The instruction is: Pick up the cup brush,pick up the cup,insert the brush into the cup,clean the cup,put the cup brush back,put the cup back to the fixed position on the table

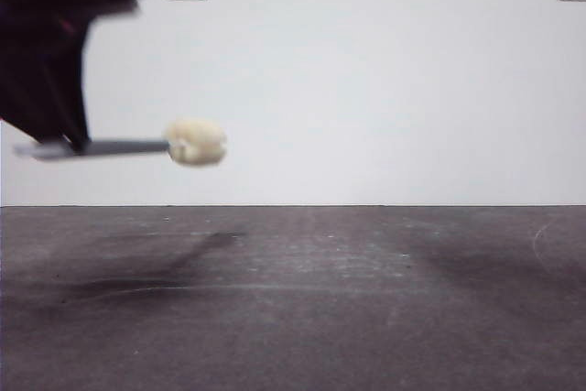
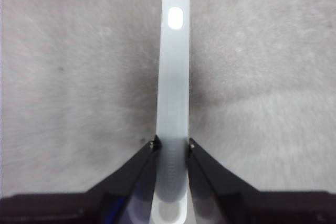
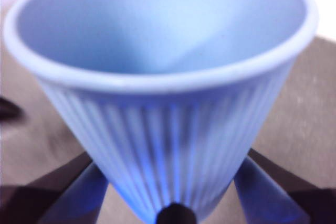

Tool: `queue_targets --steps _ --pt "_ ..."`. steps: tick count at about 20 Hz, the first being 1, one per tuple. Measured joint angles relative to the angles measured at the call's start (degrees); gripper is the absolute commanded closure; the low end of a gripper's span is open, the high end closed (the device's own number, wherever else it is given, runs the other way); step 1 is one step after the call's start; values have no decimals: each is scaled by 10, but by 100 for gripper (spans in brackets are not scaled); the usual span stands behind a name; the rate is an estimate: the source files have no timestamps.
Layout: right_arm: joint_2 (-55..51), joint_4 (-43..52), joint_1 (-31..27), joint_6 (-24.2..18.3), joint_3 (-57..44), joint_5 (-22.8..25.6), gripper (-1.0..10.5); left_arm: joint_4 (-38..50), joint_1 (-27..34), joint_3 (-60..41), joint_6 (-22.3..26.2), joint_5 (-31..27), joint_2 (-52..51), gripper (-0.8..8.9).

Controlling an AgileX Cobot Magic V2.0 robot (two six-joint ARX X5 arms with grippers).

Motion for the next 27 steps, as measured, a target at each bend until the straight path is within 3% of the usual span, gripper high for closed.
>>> queue_targets --steps 3,8,24,26,27 --pt "-52 -3 0 6 0 -18 963 82 0 0 -14 2 84 822" --pt "-102 -69 0 6 0 -14 963 139 0 0 -44 2 211 822" --pt "-112 -101 0 19 0 -15 963 189 30 6 -32 -5 281 822" --pt "-112 -101 0 19 0 -15 963 190 30 6 -31 -4 282 769" --pt "-112 -102 0 19 0 -15 963 189 30 6 -31 -2 282 666"
